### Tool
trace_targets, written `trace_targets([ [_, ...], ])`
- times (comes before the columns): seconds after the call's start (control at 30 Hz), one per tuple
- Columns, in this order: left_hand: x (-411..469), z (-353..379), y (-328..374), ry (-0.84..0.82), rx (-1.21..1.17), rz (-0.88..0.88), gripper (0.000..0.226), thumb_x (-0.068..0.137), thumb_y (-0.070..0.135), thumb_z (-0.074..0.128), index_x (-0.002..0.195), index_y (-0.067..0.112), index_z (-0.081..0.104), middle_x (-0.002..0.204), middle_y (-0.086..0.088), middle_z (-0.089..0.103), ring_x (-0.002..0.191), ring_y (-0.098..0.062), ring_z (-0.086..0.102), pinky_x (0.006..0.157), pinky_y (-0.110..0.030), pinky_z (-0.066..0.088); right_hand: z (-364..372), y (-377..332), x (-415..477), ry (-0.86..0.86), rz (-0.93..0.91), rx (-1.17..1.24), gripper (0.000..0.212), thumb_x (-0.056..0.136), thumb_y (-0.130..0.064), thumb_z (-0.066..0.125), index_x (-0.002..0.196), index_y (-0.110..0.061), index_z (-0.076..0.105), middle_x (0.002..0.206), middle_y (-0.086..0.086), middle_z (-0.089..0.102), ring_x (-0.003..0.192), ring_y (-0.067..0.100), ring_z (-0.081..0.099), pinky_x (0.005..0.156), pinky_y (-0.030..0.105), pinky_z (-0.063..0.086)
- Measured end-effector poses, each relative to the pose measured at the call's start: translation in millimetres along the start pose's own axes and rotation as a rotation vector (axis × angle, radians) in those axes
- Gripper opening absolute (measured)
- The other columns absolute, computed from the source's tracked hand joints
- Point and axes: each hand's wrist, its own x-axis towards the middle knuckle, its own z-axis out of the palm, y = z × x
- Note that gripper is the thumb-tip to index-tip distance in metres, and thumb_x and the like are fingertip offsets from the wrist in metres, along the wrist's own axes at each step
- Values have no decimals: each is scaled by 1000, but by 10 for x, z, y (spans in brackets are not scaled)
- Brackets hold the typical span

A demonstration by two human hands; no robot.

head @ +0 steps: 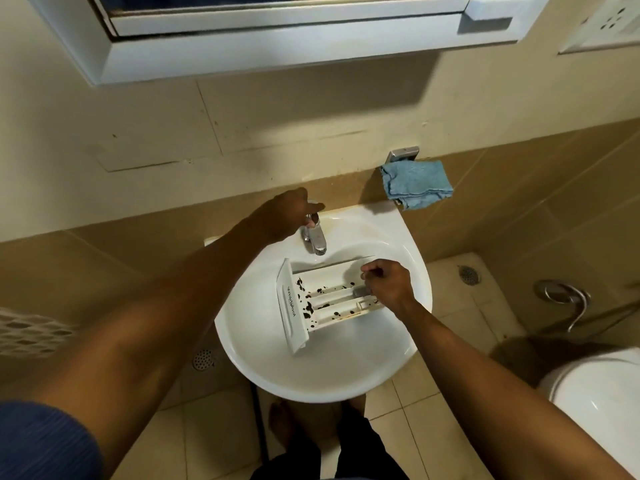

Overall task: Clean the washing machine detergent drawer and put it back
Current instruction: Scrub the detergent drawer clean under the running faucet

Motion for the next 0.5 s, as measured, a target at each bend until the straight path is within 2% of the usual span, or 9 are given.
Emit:
trace_targets([
  [0.13,11,23,-27,16,34,15,42,93,-1,70,134,5,67,107,-26,62,95,-43,64,81,-49,58,35,-190,39,22,10,54,23,93,-8,64,90,-26,77,98,1,78,93,25,75,88,46,63],
  [0.27,-1,11,0,13,23,-2,36,94,5,70,130,8,69,106,-23,63,95,-40,64,80,-43,54,45,-178,47,52,72,106,26,91,-7,64,82,-28,76,89,2,78,82,27,76,83,47,64],
  [0.4,1,-23,37,-3,-4,-45,36,98,12,68,134,13,68,108,-20,59,97,-38,64,84,-42,54,35,-30,27,71,102,123,26,86,-10,65,76,-31,77,84,-5,79,87,24,76,88,46,63],
  [0.5,8,-33,45,-12,-15,-64,34,100,17,65,134,14,67,109,-19,58,97,-37,64,84,-41,53,45,56,2,74,131,157,20,83,-16,66,79,-29,79,86,-4,79,83,27,77,86,48,63],
])
